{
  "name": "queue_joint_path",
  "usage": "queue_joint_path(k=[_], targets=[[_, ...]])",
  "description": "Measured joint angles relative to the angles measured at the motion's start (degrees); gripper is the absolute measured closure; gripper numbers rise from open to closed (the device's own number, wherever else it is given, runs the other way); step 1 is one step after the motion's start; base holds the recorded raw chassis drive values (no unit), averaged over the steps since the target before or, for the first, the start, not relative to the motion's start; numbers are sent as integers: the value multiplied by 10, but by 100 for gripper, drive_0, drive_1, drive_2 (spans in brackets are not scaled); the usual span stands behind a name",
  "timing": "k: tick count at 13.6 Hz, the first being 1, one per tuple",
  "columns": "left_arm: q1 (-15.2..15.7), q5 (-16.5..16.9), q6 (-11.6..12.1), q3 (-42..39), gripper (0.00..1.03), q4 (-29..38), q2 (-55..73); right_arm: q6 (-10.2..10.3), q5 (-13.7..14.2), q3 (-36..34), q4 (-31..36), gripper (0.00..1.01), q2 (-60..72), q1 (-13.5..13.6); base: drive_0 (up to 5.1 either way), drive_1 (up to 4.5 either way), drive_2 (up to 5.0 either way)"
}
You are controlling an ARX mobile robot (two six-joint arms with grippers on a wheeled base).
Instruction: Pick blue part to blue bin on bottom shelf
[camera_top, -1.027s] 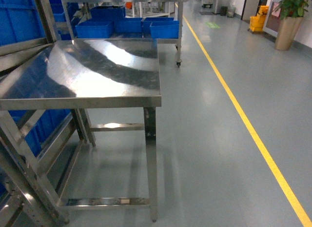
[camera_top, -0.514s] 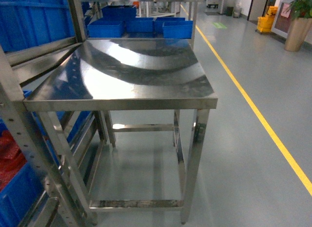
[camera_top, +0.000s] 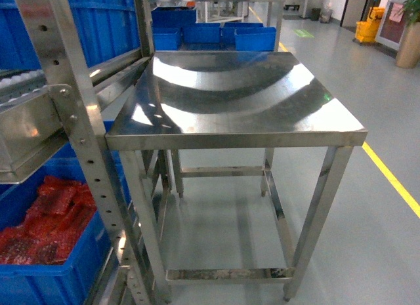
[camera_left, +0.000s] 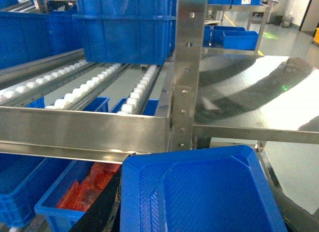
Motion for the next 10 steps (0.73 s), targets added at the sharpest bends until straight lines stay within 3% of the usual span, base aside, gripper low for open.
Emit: queue_joint_path(k=[10], targets=[[0,0,0,0,59,-1,0,0,0,0,0,3,0,0,-470,135,352]])
